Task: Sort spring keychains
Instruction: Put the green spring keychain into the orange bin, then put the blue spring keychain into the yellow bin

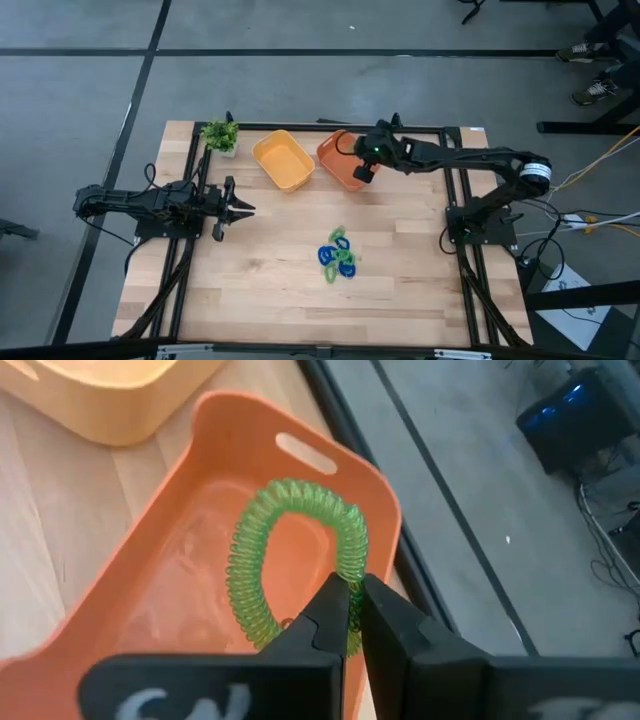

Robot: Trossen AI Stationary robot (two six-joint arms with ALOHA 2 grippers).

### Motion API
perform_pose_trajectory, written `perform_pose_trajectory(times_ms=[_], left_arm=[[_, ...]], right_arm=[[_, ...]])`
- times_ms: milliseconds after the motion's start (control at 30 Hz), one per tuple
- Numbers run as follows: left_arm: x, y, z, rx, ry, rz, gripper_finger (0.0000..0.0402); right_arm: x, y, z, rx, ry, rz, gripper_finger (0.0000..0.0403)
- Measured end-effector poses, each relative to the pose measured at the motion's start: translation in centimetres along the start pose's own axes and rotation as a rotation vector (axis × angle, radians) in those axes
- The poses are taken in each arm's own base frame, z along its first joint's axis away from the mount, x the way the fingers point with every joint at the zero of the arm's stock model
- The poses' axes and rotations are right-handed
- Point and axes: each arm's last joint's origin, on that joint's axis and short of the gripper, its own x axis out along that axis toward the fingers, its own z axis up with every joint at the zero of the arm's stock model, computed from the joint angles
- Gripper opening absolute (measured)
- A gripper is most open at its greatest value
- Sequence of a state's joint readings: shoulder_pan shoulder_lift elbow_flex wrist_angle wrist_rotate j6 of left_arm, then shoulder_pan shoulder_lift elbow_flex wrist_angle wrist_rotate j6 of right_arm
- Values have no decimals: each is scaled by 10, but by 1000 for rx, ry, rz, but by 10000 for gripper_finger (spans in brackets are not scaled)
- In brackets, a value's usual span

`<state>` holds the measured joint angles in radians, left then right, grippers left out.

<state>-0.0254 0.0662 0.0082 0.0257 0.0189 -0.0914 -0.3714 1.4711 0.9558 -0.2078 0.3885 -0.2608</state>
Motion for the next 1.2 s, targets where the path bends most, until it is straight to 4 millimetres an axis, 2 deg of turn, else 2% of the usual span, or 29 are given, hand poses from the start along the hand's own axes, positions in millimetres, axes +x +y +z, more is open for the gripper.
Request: perform_pose_trajectory(times_ms=[267, 733, 1200], left_arm=[[0, 0, 0, 0, 0, 0, 68], [0, 0, 0, 0, 0, 0, 69], [0, 0, 0, 0, 0, 0, 70]], right_arm=[[9, 5, -4, 18, 36, 9, 26], [9, 5, -4, 33, 36, 9, 73], [9, 6, -4, 33, 28, 44, 75]])
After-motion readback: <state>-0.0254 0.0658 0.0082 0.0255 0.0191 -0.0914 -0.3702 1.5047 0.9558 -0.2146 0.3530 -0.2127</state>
